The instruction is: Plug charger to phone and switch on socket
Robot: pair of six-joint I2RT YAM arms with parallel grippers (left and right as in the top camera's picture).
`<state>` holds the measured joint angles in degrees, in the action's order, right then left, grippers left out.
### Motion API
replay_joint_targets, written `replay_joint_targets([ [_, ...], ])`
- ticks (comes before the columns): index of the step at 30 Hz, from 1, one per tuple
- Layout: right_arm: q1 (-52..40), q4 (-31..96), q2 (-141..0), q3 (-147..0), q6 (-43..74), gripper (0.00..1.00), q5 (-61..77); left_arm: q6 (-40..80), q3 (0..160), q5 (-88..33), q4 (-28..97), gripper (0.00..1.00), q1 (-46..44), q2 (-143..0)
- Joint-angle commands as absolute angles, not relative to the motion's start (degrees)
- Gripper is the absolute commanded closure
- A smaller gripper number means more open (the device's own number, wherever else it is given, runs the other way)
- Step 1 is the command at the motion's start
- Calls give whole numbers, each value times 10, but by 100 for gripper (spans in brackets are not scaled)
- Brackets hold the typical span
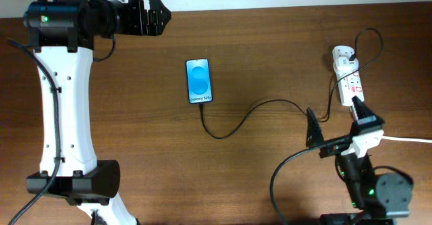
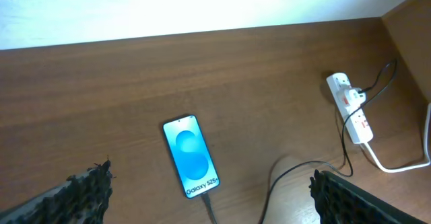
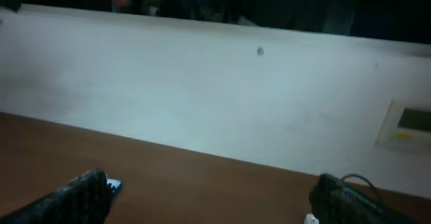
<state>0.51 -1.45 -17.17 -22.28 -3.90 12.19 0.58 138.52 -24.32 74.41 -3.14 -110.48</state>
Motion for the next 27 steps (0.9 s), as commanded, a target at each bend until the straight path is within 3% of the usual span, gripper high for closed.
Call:
replay_joint_targets([
  [1,-2,-38,-124,-160,-41,2,102,2,1392,-239,747,1,-29,-1097],
  [15,-2,-40,-1,-41,-41,2,98,2,1392,-239,747,1,-29,-1097],
  [27,-2,-2,-2,-3,-41,2,98,2,1392,-239,747,1,-29,-1097],
])
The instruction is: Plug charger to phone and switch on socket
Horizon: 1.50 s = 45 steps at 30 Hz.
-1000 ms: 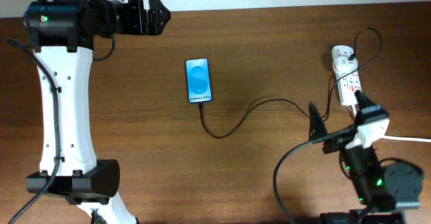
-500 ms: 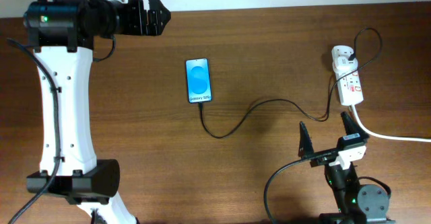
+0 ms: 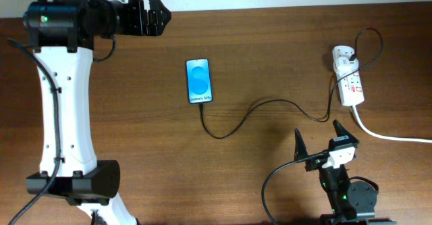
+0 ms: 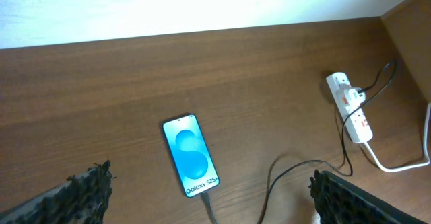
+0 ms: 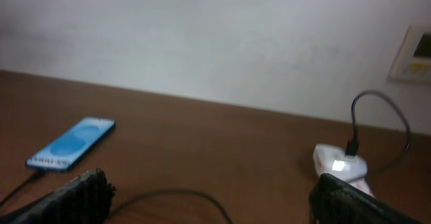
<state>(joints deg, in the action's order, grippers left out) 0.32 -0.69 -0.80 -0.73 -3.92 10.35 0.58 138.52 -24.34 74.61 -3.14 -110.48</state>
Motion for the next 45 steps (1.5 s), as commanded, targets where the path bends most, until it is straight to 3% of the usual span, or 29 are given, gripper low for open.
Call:
replay_joint_targets([
  [1,-2,11,-2,-3,-41,2,98,2,1392,-239,747,1,-29,-1097],
  [30,-2,36,-2,-3,-41,2,102,2,1392,-239,747,0,-29,-1097],
  [35,-2,37,-2,-3,-41,2,102,2,1382,-216,792,1,-29,-1076],
  [38,-2,36,-2,-3,-41,2,102,1,1306,-195,767,1,-29,-1027],
  [45,-2,37,-2,-3,-41,2,102,1,944,-129,547,1,-29,-827],
])
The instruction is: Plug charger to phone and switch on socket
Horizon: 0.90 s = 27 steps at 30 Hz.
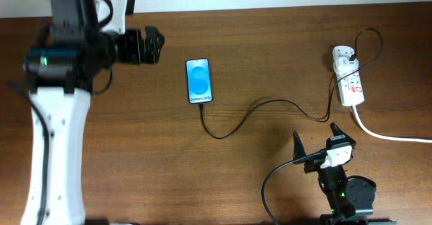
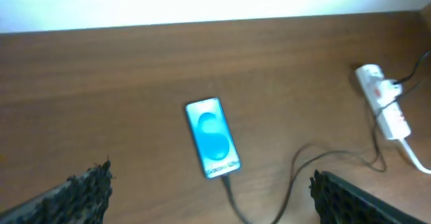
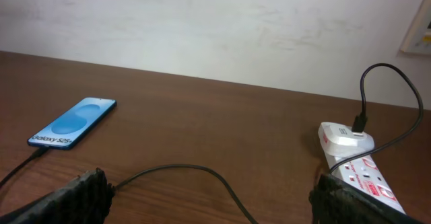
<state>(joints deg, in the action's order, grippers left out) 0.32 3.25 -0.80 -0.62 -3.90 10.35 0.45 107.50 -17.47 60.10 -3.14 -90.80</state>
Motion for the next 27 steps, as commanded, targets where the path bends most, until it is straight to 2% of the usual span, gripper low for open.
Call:
replay_joint_targets([
  [1,-2,37,-2,-3,-41,2,102,1,893,-119,518,1,-29,-798],
  [5,-2,37,-2,-3,-41,2,102,0,696,-84,375,1,-29,-680],
  [17,-2,36,-2,-3,-41,2,102,-168,181,-85,-72,1,-29,-338],
  [23,-2,36,-2,-3,-41,2,102,-227,13,-85,-183,1,-29,-201],
  [27,-2,37,-2,-3,-41,2,102,-229,5,-70,-112,1,-29,-136],
])
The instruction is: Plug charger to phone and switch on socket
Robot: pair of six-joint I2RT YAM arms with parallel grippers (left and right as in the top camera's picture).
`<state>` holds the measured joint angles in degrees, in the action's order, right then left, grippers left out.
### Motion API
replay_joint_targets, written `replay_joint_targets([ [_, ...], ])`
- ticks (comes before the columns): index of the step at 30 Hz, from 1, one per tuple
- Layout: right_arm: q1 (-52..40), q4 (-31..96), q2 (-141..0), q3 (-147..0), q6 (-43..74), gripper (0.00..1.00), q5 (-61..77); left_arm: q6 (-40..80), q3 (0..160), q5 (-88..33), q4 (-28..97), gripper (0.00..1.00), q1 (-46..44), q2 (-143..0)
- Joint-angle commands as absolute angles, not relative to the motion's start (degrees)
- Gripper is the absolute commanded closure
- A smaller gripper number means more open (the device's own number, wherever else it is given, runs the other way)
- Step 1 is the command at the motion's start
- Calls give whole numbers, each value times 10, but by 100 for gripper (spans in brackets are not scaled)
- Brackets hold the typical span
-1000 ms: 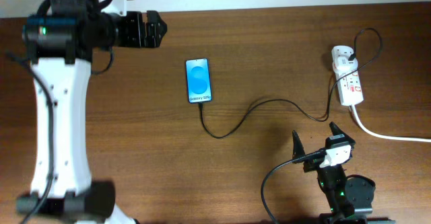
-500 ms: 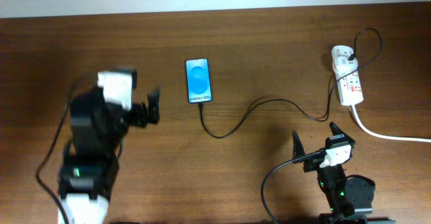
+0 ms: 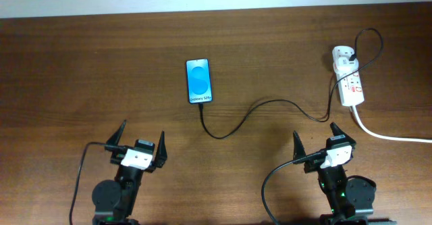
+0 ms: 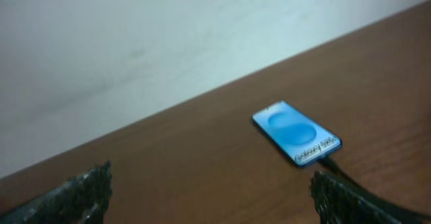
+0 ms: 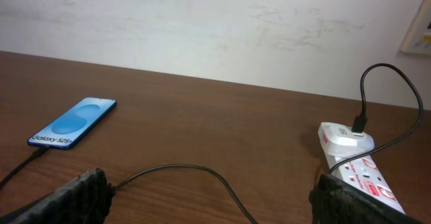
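A phone with a lit blue screen lies flat on the table, a black charger cable plugged into its near end. The cable runs right to a white adapter on the white socket strip at the far right. The phone and the strip also show in the right wrist view. My left gripper stands open at the front left, nothing between its fingers. My right gripper stands open at the front right, its fingers either side of the cable.
A white mains lead runs from the socket strip off the right edge. A pale wall backs the table's far edge, with a wall plate at the right.
My left arm has come down from high over the table's back left to the front left edge. Its gripper stays open. The right gripper, phone and cable have not moved.
At first my left arm was raised at the back left and my right gripper was open near the socket strip. Then the right gripper was back at the front right edge. Now the left gripper is at the front left. The phone stayed plugged in throughout.
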<state>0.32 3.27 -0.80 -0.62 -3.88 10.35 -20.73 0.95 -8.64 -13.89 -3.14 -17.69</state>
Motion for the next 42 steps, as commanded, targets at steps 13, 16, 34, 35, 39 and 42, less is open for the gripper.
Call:
replay_joint_targets([
  [13,-2,37,-2,-3,-41,2,102,-228,5,-65,41,1,-30,-3],
  [16,-2,37,-2,-3,-41,2,102,-228,5,-65,41,1,-27,-3],
  [34,-2,37,-2,-3,-41,2,102,-228,5,-65,41,1,-28,-3],
  [35,-2,36,-2,-3,-41,2,102,-228,5,-65,41,1,-28,-3],
  [39,-2,37,-2,-3,-41,2,102,-228,5,-65,41,1,-28,-3],
  [42,-2,37,-2,-3,-41,2,102,-228,5,-65,41,1,-28,-3],
])
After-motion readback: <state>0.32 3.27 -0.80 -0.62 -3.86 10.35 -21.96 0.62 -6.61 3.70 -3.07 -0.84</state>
